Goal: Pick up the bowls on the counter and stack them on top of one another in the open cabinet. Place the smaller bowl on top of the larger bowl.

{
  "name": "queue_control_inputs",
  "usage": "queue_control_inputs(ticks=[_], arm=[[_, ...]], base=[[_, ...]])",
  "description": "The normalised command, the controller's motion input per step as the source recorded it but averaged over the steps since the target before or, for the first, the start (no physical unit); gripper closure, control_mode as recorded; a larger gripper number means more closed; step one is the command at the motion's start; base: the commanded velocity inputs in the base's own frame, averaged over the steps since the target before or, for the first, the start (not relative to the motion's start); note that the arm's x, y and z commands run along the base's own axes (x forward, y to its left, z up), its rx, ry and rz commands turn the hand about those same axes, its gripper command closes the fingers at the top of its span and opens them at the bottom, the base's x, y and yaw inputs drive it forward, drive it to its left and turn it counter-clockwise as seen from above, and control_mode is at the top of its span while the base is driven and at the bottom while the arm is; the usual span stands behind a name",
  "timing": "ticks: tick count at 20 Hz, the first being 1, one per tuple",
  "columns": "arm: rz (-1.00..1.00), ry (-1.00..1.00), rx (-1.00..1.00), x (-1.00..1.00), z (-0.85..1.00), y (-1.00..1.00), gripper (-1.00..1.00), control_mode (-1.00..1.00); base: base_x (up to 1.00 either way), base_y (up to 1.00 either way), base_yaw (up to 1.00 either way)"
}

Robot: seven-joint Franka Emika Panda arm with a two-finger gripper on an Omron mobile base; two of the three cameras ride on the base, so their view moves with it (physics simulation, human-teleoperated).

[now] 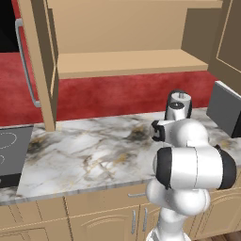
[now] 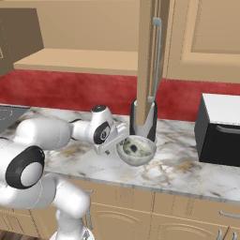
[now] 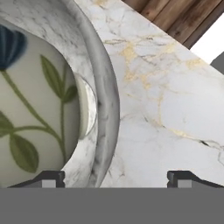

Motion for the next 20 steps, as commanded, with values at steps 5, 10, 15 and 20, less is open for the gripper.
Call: queue_control_inputs(ticks=[5, 10, 15, 20], arm=[[-0.14, 0.00, 0.01, -0.05, -0.39, 0.09, -1.00, -1.00], [-0.18, 0.00, 0.03, -0.27, -0.61, 0.08, -1.00, -1.00], [-0.17, -0.04, 0.03, -0.32, -0.66, 0.10, 1.00, -1.00], [-0.16, -0.09, 0.02, -0.35, -0.60, 0.15, 1.00, -1.00]], base=[[0.00, 0.00, 0.00], [0.00, 0.00, 0.00], [0.00, 0.00, 0.00], [0.00, 0.00, 0.00]])
